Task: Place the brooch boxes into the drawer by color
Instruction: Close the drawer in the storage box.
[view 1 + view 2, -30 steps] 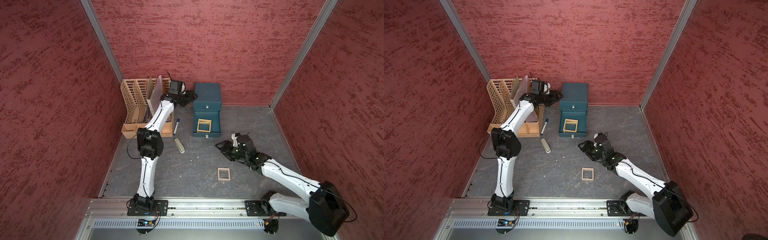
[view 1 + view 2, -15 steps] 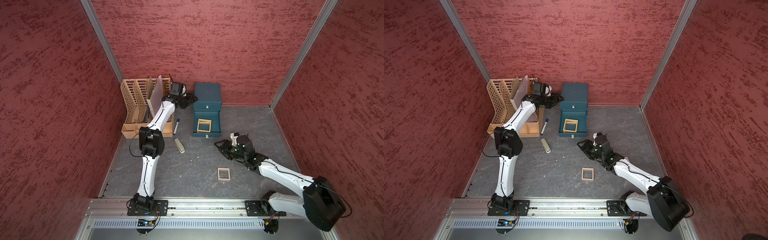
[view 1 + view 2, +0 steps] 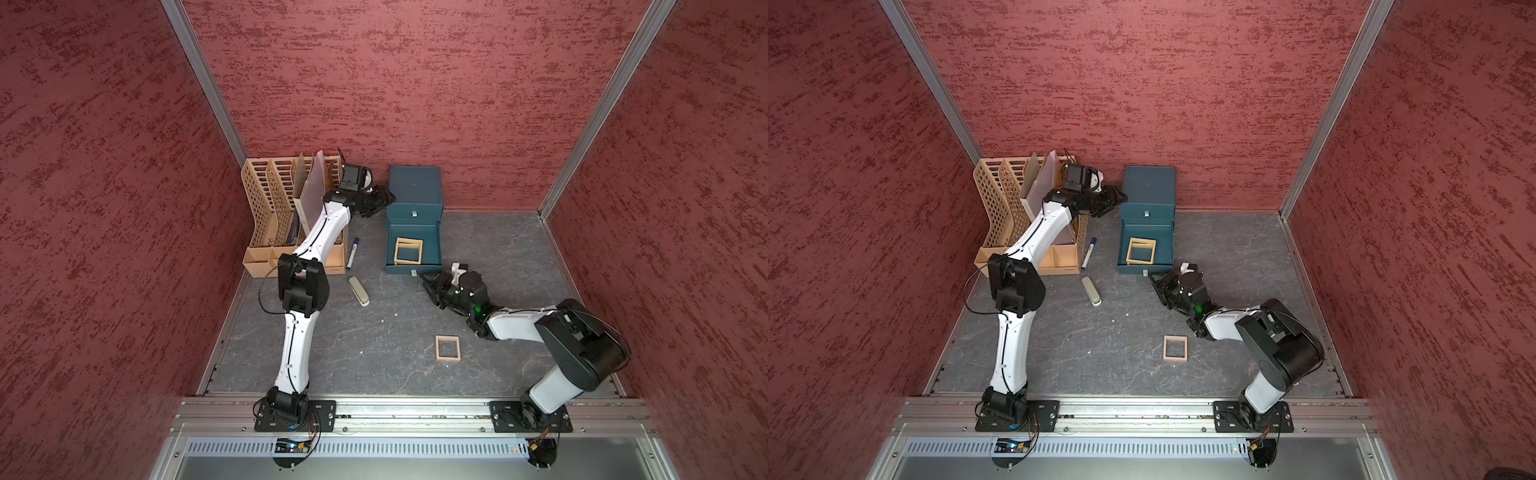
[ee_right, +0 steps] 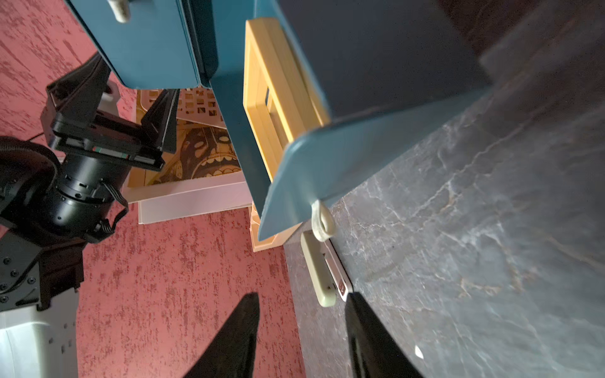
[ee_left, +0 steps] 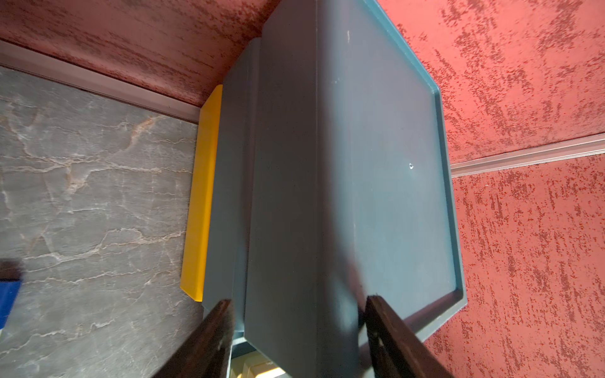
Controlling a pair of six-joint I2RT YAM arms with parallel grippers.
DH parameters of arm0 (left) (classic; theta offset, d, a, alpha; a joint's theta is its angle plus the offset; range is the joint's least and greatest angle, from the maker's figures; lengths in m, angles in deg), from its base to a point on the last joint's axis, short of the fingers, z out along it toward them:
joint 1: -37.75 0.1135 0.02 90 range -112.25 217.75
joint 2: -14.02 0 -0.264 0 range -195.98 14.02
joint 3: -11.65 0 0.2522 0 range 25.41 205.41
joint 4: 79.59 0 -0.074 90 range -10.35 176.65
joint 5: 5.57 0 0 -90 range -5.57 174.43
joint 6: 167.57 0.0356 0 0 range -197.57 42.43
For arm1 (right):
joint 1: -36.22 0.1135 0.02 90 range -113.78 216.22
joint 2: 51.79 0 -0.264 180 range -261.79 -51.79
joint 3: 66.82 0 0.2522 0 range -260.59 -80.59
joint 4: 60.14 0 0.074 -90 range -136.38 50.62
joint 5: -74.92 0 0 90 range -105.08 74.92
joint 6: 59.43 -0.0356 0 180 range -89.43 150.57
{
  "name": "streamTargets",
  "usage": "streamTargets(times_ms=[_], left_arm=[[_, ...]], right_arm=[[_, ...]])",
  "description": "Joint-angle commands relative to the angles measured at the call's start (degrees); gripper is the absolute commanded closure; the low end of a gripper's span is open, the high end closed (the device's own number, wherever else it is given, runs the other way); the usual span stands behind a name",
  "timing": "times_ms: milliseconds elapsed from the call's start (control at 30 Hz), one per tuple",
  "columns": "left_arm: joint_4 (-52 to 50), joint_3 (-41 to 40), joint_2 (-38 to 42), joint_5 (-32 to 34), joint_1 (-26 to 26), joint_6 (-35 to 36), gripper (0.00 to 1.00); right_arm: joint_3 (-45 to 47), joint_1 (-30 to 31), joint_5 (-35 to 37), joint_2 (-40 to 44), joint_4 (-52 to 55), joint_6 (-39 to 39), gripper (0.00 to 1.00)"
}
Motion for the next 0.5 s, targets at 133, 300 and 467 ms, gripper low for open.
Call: streamTargets(times_ms=[133, 300, 467], left_arm=[[-3.2, 1.4, -0.9, 0.2, 0.4, 1.3, 0.34], [-3.9, 1.4, -1.0, 0.6, 0.4, 1.4, 0.34], [-3.7, 1.4, -1.0, 0.4, 0.4, 1.2, 0.34]], right_arm=[[0.6, 0.9, 2.9, -7.2, -15.1, -4.5, 0.54], [0.4, 1.2, 4.4, -11.3, -21.5, -5.0, 0.59], [-0.5, 1.2, 4.5, -16.1, -25.4, -6.7, 0.63]])
